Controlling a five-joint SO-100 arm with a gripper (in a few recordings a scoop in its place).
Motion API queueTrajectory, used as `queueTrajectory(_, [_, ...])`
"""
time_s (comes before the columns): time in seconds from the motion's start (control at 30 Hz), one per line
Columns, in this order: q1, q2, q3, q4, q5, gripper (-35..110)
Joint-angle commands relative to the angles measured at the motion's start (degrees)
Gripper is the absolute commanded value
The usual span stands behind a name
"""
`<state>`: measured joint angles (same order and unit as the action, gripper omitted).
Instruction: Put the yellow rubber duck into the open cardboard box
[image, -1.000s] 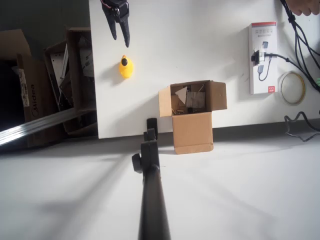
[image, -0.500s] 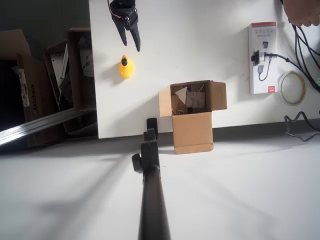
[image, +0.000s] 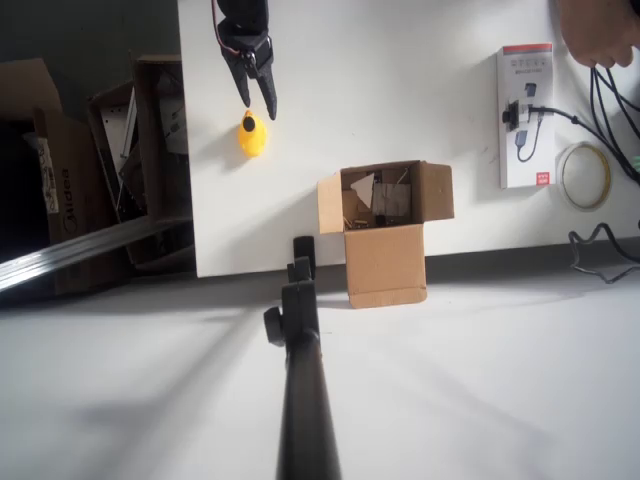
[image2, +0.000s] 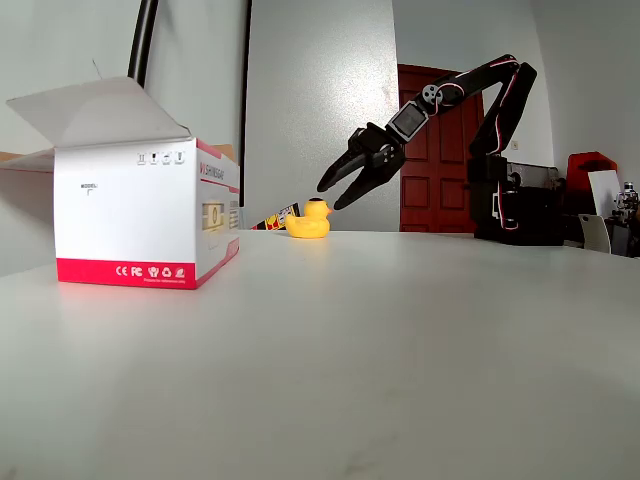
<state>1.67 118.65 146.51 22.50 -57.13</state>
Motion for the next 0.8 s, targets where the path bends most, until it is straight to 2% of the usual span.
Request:
queueTrajectory(0.0, [1.14, -1.93, -2.46, -1.58, 0.35, 30])
queueTrajectory(0.77, [3.78, -12.04, -7.82, -6.15, -0.35, 29])
